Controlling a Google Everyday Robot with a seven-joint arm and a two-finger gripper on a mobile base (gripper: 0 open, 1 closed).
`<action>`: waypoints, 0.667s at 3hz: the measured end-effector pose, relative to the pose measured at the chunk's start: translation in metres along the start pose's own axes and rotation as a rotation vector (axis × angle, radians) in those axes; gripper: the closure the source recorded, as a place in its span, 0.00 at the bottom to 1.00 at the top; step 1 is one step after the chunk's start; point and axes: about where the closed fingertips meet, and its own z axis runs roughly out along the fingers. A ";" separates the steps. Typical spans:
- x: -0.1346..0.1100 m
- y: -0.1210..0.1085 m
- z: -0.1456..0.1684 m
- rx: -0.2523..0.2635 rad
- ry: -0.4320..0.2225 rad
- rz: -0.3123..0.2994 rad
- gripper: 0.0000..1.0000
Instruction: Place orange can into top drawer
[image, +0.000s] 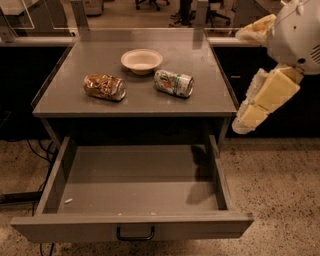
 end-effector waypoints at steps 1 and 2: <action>-0.013 -0.002 0.011 0.010 -0.033 -0.005 0.00; -0.056 -0.012 0.046 0.046 -0.128 0.003 0.00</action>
Offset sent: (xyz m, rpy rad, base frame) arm 0.0662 0.1317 -0.0082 0.2557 -0.1262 0.0015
